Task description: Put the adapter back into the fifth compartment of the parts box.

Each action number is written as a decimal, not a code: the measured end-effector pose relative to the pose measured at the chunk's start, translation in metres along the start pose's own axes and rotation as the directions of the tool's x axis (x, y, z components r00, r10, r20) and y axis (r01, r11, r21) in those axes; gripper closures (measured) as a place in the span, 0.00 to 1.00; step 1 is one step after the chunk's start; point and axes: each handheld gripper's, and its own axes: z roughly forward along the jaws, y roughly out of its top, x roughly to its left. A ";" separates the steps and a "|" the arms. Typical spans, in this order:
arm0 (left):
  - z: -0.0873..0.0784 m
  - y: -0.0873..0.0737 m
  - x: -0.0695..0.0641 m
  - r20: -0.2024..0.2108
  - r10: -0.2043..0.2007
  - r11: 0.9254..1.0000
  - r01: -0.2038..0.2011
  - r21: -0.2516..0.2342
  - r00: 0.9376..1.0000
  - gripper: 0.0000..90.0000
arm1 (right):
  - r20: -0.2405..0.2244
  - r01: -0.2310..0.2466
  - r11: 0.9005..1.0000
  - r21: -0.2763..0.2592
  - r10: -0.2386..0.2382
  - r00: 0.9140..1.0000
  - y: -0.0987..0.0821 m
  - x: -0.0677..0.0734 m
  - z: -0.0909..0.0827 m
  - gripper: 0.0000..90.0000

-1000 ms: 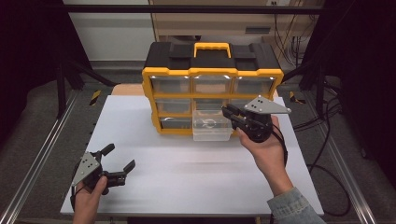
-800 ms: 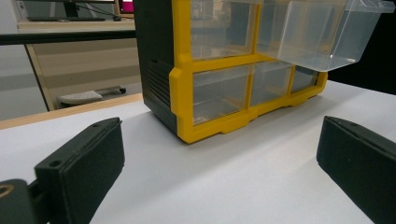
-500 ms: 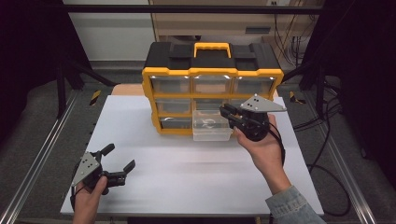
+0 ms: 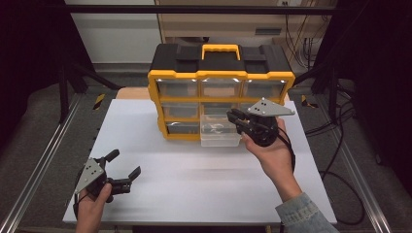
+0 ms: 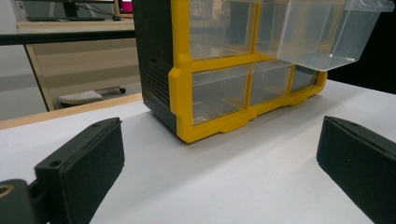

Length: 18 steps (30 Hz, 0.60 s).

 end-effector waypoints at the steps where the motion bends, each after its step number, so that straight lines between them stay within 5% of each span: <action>1: 0.000 0.000 0.000 0.001 0.001 1.000 -0.001 0.001 1.000 0.01 | -0.001 0.001 1.000 0.001 -0.001 1.000 0.000 0.000 0.000 0.85; 18: 0.000 0.000 0.000 0.001 0.002 1.000 -0.002 0.000 1.000 0.01 | -0.011 0.009 0.999 0.035 -0.008 1.000 0.000 0.004 0.006 0.85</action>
